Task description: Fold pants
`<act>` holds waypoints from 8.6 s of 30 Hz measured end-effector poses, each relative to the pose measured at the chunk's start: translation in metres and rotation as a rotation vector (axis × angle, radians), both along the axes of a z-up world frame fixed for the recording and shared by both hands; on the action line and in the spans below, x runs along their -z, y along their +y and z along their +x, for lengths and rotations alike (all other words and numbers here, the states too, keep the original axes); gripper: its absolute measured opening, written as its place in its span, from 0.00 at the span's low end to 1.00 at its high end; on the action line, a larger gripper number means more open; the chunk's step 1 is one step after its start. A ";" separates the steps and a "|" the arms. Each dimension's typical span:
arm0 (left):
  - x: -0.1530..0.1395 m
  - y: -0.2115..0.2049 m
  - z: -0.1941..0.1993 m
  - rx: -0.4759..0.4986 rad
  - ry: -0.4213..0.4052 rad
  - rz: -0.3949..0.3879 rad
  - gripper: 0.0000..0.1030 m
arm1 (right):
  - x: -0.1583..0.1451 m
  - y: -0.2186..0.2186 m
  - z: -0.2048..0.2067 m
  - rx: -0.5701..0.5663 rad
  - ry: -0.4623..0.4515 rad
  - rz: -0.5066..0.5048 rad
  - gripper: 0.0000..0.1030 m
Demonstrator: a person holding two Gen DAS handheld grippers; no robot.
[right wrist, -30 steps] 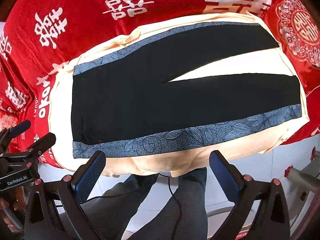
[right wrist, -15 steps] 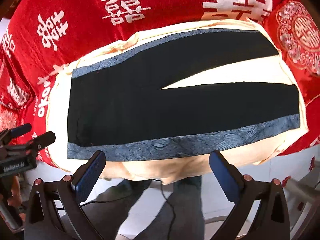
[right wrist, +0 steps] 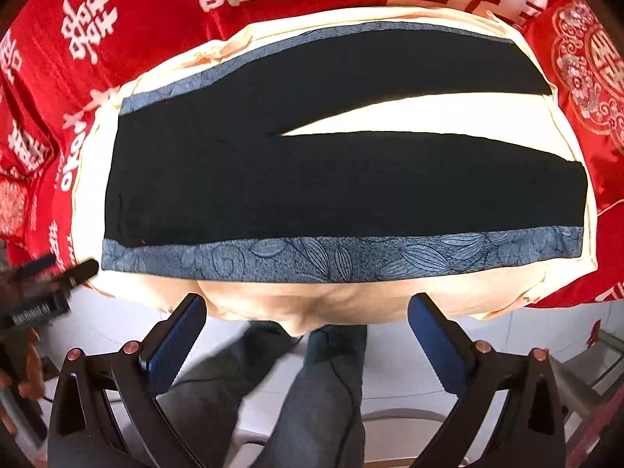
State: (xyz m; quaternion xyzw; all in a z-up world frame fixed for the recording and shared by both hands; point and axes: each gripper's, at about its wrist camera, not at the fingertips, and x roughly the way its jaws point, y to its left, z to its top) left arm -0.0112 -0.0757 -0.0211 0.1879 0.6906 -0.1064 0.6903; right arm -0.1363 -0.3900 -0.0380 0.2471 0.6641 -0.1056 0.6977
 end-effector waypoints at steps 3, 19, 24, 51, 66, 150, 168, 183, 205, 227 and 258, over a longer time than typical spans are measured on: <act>0.009 0.008 0.001 0.002 0.002 -0.015 1.00 | 0.007 0.004 0.002 0.029 -0.013 0.000 1.00; 0.057 0.053 0.006 0.031 -0.062 -0.048 1.00 | 0.061 0.052 0.008 0.072 0.016 0.038 1.00; 0.073 0.064 0.010 -0.022 -0.065 -0.091 1.00 | 0.073 0.056 0.009 0.114 -0.056 0.171 1.00; 0.139 0.157 0.005 -0.349 0.064 -0.561 1.00 | 0.192 0.147 0.053 0.250 -0.274 0.831 0.64; 0.153 0.148 0.045 -0.588 0.113 -0.675 0.45 | 0.160 0.127 0.053 0.225 -0.342 0.850 0.64; 0.119 -0.052 0.189 -0.155 -0.233 -0.053 0.89 | 0.094 -0.092 0.209 -0.010 -0.296 0.298 0.59; 0.076 -0.107 0.060 0.139 -0.213 -0.191 0.89 | 0.092 -0.120 -0.056 0.347 -0.138 0.071 0.59; 0.103 -0.247 -0.014 0.230 -0.027 -0.383 0.89 | 0.139 -0.160 -0.164 0.488 -0.110 0.139 0.59; 0.133 -0.330 -0.018 0.136 0.220 -0.488 0.09 | 0.108 -0.208 -0.146 0.393 -0.291 0.436 0.03; 0.051 -0.438 0.100 0.203 -0.097 -0.457 0.50 | 0.069 -0.444 0.091 0.230 -0.281 0.113 0.03; 0.164 -0.374 0.098 0.068 -0.208 -0.080 0.85 | 0.140 -0.410 0.008 0.428 -0.125 0.095 0.11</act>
